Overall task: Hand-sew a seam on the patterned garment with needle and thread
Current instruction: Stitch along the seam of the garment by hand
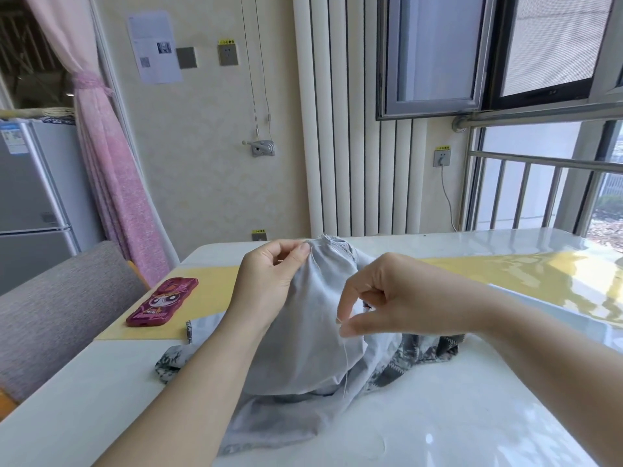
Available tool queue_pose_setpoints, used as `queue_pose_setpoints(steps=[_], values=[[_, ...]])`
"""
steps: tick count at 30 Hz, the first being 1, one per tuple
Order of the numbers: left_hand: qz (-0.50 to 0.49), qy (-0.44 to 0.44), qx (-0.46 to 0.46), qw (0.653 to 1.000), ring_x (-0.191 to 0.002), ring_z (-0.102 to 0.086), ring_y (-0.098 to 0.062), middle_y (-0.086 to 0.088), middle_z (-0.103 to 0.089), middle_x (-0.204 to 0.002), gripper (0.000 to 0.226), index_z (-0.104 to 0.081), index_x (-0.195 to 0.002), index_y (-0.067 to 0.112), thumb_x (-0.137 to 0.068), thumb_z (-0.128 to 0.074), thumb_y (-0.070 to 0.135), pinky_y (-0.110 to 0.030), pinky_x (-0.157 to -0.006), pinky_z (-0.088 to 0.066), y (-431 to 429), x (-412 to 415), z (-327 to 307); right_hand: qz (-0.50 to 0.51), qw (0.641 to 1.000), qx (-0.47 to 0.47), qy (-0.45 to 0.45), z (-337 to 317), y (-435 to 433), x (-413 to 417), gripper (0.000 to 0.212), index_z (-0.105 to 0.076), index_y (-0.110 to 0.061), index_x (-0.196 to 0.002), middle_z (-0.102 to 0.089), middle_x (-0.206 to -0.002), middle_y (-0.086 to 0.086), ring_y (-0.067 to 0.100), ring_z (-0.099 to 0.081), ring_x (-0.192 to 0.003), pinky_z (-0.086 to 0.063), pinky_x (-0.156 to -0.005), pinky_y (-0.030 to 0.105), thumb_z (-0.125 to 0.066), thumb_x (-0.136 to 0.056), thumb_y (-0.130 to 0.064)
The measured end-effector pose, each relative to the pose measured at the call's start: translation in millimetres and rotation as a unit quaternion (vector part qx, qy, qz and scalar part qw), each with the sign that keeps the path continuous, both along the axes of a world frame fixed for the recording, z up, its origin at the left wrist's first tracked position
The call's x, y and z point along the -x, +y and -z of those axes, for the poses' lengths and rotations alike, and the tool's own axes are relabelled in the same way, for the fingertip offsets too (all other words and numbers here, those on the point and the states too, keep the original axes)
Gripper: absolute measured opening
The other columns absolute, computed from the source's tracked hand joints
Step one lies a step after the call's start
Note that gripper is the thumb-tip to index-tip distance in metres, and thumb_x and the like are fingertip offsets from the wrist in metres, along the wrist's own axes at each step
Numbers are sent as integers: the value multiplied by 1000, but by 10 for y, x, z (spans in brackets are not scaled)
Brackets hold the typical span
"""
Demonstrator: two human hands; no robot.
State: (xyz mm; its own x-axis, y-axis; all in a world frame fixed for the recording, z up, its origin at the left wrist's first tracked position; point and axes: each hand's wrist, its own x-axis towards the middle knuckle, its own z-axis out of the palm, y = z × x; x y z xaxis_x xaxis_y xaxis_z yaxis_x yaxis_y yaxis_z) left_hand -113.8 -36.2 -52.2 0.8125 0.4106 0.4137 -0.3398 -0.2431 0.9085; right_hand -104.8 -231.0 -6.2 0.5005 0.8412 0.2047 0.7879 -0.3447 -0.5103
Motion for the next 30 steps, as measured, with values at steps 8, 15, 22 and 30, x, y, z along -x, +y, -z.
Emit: queue_pose_setpoints(steps=[8, 15, 22, 30], values=[[30, -3, -18, 999, -80, -59, -7, 1, -71, -86, 12, -74, -79, 30, -88, -66, 26, -22, -80, -47, -13, 68, 0, 137, 967, -213, -25, -33, 59, -408, 22, -61, -26, -103, -29, -43, -11, 8, -25, -44, -23, -45, 20, -70, -83, -29], [67, -7, -77, 995, -79, -58, -9, -4, -71, -85, 9, -74, -85, 20, -87, -66, 25, -26, -79, -46, -53, 119, -37, 88, 982, -151, 67, 8, 167, -638, 17, -70, -28, -86, -37, -53, -3, 14, -39, -55, -36, -61, 31, -75, -75, -40], [63, 41, -98, 992, -74, -58, -3, 7, -69, -85, 10, -73, -89, 15, -85, -69, 24, -15, -74, -44, -37, 84, 47, 43, 986, -102, 122, 4, 52, -767, 16, -68, -19, -76, -57, -64, -2, 9, -50, -59, -43, -62, 25, -71, -78, -35], [57, 59, -92, 992, -82, -63, 1, 11, -71, -86, 10, -74, -91, 17, -84, -70, 23, -12, -77, -44, -57, 63, 90, 137, 974, -154, 94, -3, -54, -597, 13, -58, -19, -90, -40, -56, -5, 10, -40, -48, -41, -55, 21, -53, -94, -31]])
